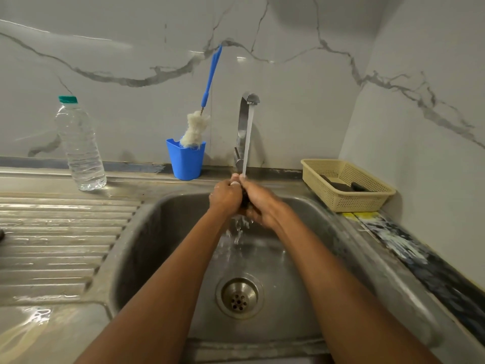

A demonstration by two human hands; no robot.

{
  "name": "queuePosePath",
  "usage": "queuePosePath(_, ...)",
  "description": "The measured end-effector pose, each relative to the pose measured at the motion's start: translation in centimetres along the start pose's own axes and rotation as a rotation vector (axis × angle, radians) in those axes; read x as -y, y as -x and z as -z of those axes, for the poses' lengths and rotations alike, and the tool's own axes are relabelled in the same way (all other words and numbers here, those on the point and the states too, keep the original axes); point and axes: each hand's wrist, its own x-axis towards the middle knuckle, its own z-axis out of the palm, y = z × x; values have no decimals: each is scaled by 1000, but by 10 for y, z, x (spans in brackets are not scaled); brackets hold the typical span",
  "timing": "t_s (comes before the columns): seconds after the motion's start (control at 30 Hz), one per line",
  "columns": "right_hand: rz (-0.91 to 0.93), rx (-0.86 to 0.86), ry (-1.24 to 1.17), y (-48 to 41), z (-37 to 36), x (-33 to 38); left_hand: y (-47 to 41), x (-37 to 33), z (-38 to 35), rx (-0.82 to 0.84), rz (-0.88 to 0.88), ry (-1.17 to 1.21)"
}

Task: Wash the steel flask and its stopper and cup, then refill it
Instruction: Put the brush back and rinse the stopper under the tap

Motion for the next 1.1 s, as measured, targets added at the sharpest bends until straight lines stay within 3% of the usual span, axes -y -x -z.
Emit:
queuePosePath(0.17,200,37,236,0,3,-1,-7,5,7,-119,144,-31)
queuePosePath(0.3,299,-32,342,-3,3,-3,-4,1,10,-118,154,-22)
queuePosePath(0.47,207,-312,540,-10,-5,-4,14,-4,6,102,-37,-49)
queuePosePath(0.63,113,-376,660,-9,2,-8,22,-4,0,283,-107,-14)
queuePosePath(0.7,39,-318,588,-5,3,-6,21,-7,-3,272,-87,2)
queuePosePath(0.8,-100,-84,148,7,1,-3,15,-7,-6,172,-8,35)
queuePosePath(0.93,-32,110,-56,6,1,-2,4,-8,1,62,118,205)
queuePosePath(1.1,65,18,-124,-2,0,-4,0,-5,10,117,166,305)
